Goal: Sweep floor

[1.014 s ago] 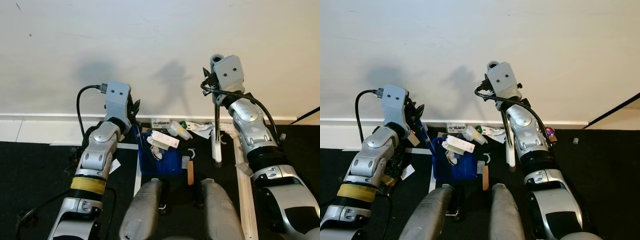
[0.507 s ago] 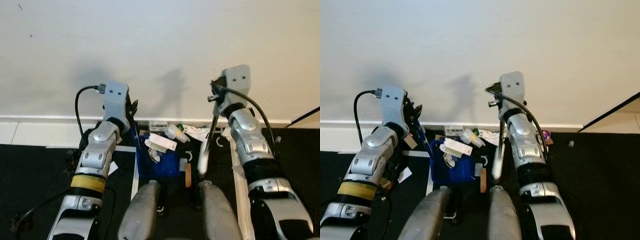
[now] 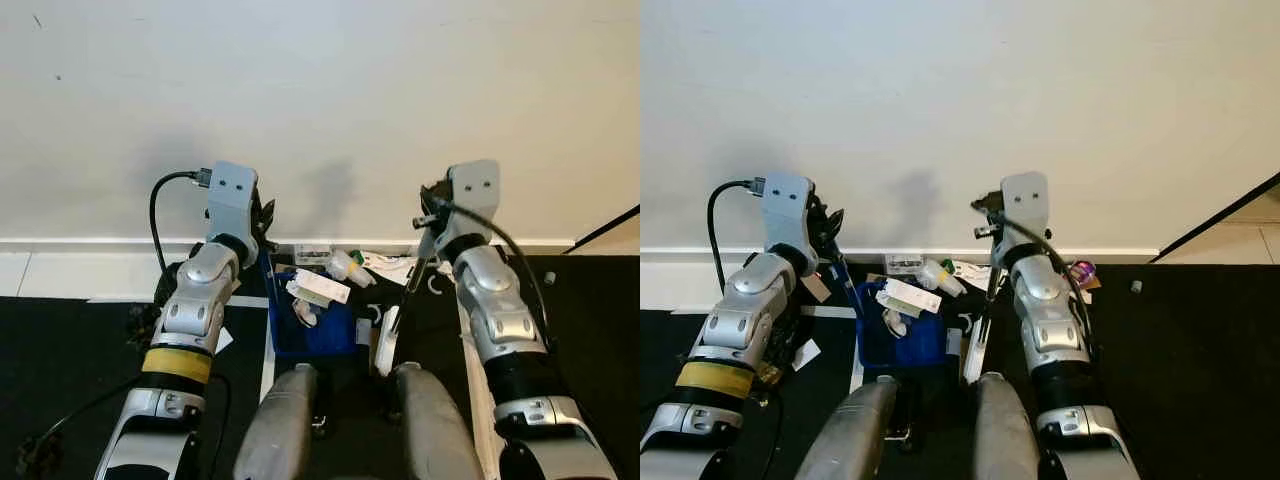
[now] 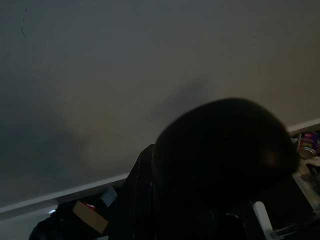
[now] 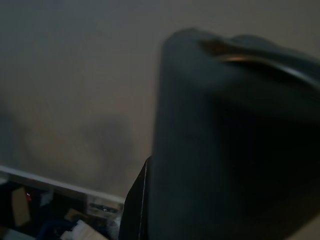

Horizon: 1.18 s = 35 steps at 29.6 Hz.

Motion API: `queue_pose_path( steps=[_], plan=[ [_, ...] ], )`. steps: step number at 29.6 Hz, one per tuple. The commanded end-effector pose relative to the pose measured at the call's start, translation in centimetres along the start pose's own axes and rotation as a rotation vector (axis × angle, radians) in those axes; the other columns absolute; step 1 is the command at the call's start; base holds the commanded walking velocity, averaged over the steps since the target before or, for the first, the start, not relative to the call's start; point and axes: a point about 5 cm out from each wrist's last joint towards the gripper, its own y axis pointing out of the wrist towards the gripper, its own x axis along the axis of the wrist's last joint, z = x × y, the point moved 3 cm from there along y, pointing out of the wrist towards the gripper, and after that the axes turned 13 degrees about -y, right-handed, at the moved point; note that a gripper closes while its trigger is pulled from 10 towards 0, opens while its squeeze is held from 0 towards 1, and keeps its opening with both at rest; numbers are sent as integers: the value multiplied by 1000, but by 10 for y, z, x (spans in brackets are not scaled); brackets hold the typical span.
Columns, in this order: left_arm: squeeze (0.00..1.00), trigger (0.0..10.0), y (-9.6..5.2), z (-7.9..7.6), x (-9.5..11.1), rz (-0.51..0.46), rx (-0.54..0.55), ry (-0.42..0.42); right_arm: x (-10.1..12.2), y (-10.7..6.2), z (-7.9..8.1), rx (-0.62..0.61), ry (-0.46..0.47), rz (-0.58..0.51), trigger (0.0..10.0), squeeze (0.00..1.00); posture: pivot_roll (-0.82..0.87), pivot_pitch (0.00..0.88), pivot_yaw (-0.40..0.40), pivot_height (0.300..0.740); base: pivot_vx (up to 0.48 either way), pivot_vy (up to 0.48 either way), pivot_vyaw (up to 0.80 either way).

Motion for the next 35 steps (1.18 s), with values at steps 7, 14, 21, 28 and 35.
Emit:
queue_pose_path(
  steps=[7,14,21,28,35],
  plan=[
    [0,10000,1,-5,0,-21,-17,-15,8,-8,-2,10,-247,-124,10000,0,-27,137,1,740,0,0,0],
    [0,10000,1,-8,-2,-19,-24,-17,-6,-20,3,59,-439,-176,10000,0,-29,135,4,740,0,0,0],
    [0,10000,0,-7,-1,-16,-27,-12,-18,-21,14,59,-283,-143,10000,0,-9,150,19,740,0,0,0],
    [0,10000,-4,-5,0,-9,-29,2,-42,-19,36,174,-127,-40,10000,0,14,166,30,740,0,0,0],
    [0,10000,-7,-4,2,-9,-31,7,-39,-14,43,207,-96,-83,10000,0,46,190,48,740,0,0,0]
  ],
)
